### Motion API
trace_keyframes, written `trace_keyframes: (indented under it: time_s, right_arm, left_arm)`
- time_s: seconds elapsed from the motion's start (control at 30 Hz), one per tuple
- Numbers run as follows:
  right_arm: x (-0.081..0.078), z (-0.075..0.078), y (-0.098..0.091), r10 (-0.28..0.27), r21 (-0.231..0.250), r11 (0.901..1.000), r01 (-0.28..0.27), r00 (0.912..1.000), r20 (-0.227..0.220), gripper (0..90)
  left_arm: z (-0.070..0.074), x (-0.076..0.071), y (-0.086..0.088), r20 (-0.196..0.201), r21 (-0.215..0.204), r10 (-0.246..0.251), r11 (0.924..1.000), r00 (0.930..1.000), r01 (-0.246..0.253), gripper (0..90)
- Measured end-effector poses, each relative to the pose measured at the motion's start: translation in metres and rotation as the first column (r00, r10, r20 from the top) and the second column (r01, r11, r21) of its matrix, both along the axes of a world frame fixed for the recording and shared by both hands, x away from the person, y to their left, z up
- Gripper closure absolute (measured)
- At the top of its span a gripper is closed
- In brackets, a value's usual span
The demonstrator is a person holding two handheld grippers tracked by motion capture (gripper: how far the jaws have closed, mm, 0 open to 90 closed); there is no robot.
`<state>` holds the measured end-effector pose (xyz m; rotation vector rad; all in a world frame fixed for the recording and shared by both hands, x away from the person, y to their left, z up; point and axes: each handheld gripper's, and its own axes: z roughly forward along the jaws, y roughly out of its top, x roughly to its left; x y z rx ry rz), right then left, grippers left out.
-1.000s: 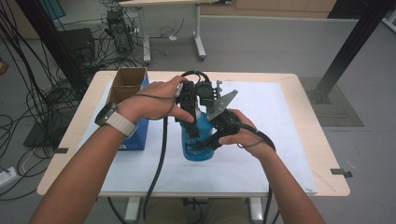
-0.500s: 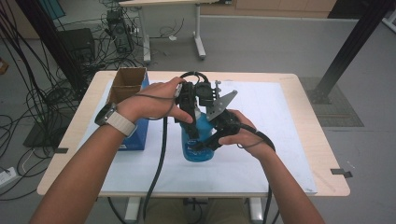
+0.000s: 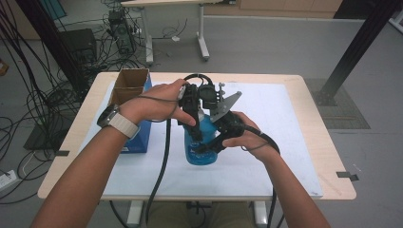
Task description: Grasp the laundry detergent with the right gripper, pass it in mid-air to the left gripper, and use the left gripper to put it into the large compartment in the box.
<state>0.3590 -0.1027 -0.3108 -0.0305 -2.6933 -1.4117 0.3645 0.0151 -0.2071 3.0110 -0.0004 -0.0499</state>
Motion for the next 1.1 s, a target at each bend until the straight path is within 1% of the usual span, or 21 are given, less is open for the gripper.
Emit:
trace_keyframes:
  time_s: [0.13,0.17,0.4,0.73,0.8,0.83,0.93,1.1]
  right_arm:
    - [0.0000,0.0003,0.0000,0.000,0.003,1.0000,0.000,1.0000,0.000,43.8]
    - [0.0008,0.0002,0.0000,-0.004,0.001,1.0000,0.004,0.9999,0.012,43.8]
    - [0.0005,0.0005,0.0002,-0.001,0.003,1.0000,0.001,0.9999,0.011,43.8]
    - [-0.0003,0.0015,0.0008,0.000,-0.001,1.0000,0.000,0.9998,0.018,43.8]
    - [-0.0005,0.0014,0.0009,-0.001,0.000,1.0000,0.001,0.9998,0.019,43.8]
    - [-0.0014,0.0018,0.0008,0.003,0.004,1.0000,-0.003,1.0000,0.003,43.8]
    - [-0.0013,0.0022,0.0004,0.001,0.001,1.0000,-0.001,0.9999,0.013,43.8]
    - [-0.0017,0.0026,-0.0001,-0.003,0.001,1.0000,0.003,0.9999,0.016,43.8]
  left_arm:
    - [-0.0001,-0.0007,0.0000,-0.008,-0.004,-0.005,1.0000,1.0000,0.005,29.5]
    - [0.0000,-0.0009,-0.0001,-0.009,-0.003,-0.008,1.0000,0.9999,0.008,31.3]
    - [-0.0004,-0.0020,-0.0002,-0.026,-0.005,-0.020,0.9998,0.9995,0.019,37.3]
    - [-0.0002,-0.0028,0.0005,-0.026,-0.002,-0.022,0.9998,0.9994,0.022,38.0]
    - [-0.0003,-0.0026,0.0008,-0.026,-0.006,-0.022,0.9998,0.9994,0.021,38.0]
    - [-0.0002,-0.0024,0.0010,-0.026,-0.008,-0.022,0.9997,0.9994,0.022,38.1]
    - [0.0001,-0.0027,0.0010,-0.024,-0.008,-0.024,0.9997,0.9994,0.024,38.1]
    - [0.0002,-0.0033,0.0009,-0.020,-0.012,-0.024,0.9997,0.9995,0.024,38.2]
